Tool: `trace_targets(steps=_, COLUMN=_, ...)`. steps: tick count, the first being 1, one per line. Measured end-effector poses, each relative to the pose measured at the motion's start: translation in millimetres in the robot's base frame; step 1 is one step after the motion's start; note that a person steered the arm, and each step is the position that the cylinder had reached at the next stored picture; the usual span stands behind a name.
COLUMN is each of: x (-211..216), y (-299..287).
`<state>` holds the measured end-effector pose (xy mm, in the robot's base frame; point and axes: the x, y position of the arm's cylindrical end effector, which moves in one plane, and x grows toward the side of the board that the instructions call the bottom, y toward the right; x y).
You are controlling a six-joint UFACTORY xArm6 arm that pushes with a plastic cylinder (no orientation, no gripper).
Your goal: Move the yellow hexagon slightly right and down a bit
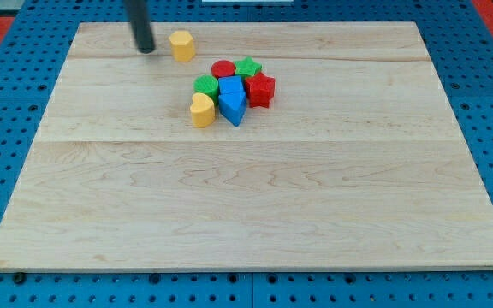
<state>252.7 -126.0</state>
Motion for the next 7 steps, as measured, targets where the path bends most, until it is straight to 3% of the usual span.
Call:
trace_targets(steps=2, x=-28.7, y=44.4)
trace_targets(steps=3, x=-28.1, y=96.7)
trace_targets(steps=4, x=-16.4, y=165.0)
trace_targets(steps=6, x=29.9, y=244.6)
trace_targets(steps=7, x=-8.2, y=228.7)
